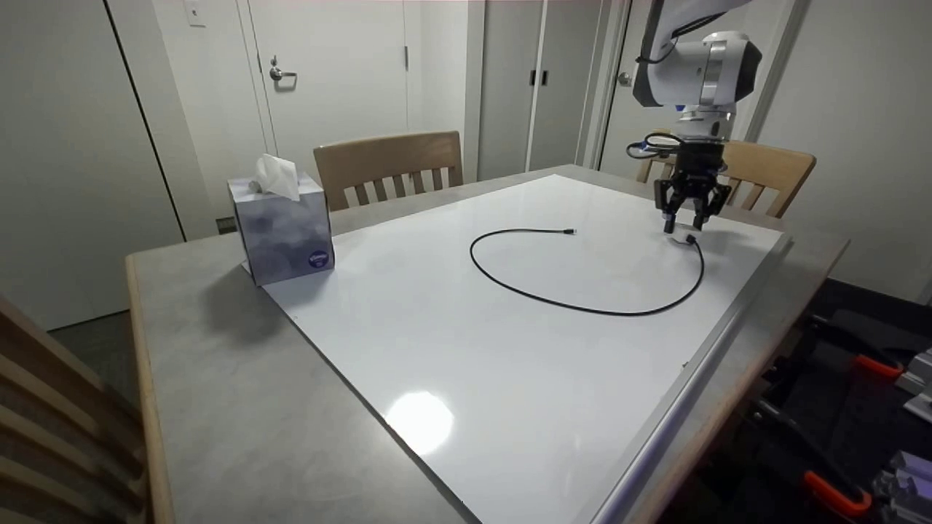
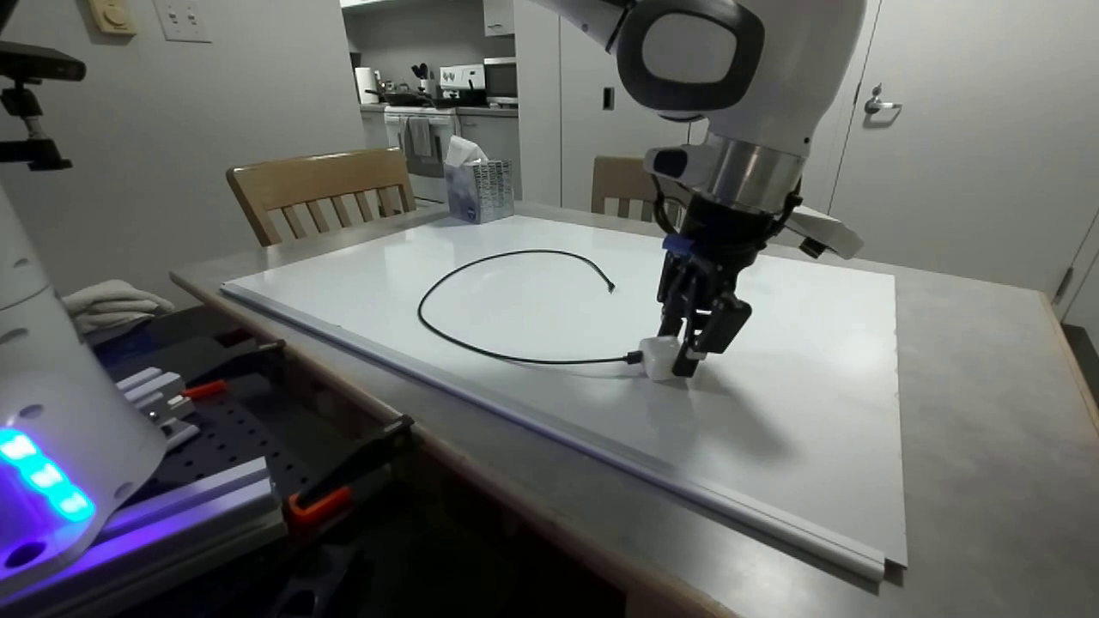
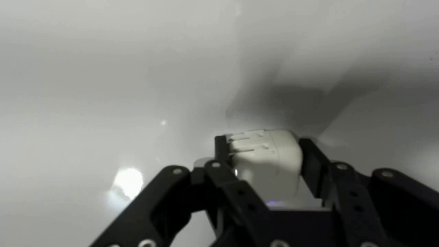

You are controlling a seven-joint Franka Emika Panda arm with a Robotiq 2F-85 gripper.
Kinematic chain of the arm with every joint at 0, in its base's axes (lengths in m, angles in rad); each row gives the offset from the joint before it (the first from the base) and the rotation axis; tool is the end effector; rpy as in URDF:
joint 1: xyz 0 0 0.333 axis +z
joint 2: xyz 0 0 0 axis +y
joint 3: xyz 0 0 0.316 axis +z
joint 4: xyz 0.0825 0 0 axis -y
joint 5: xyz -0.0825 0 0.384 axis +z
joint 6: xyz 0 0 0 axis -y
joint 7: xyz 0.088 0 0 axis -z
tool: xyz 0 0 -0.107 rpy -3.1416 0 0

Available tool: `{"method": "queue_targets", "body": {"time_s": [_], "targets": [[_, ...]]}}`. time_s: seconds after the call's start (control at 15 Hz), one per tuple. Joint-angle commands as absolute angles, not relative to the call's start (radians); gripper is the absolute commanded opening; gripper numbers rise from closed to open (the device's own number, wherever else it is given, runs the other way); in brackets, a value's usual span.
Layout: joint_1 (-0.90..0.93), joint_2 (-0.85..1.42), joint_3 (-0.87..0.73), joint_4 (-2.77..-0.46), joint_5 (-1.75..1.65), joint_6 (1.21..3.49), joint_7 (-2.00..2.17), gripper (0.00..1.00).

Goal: Unwind the phone charger

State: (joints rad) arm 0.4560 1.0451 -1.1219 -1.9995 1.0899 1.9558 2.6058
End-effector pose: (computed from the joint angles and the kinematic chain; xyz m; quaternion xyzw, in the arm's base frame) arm 0.4655 -0.3094 0.1524 -0.3505 -0.9301 -0.0482 0.0992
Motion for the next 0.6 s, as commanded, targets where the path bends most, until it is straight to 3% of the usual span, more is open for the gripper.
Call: {"method": "queue_targets", "body": {"time_s": [0.0,0.2,0.27,0.53], "targets": [[0.528,1.181,-1.223,-2.037,1.224,1.881,2.606,0.28],[0.558,1.270,-1.281,-2.054,1.293,1.811,2.606,0.28],[0.562,1.289,-1.290,-2.053,1.304,1.794,2.606,0.78],[0.575,1.319,-1.306,-2.041,1.298,1.766,2.606,0.98]]}}
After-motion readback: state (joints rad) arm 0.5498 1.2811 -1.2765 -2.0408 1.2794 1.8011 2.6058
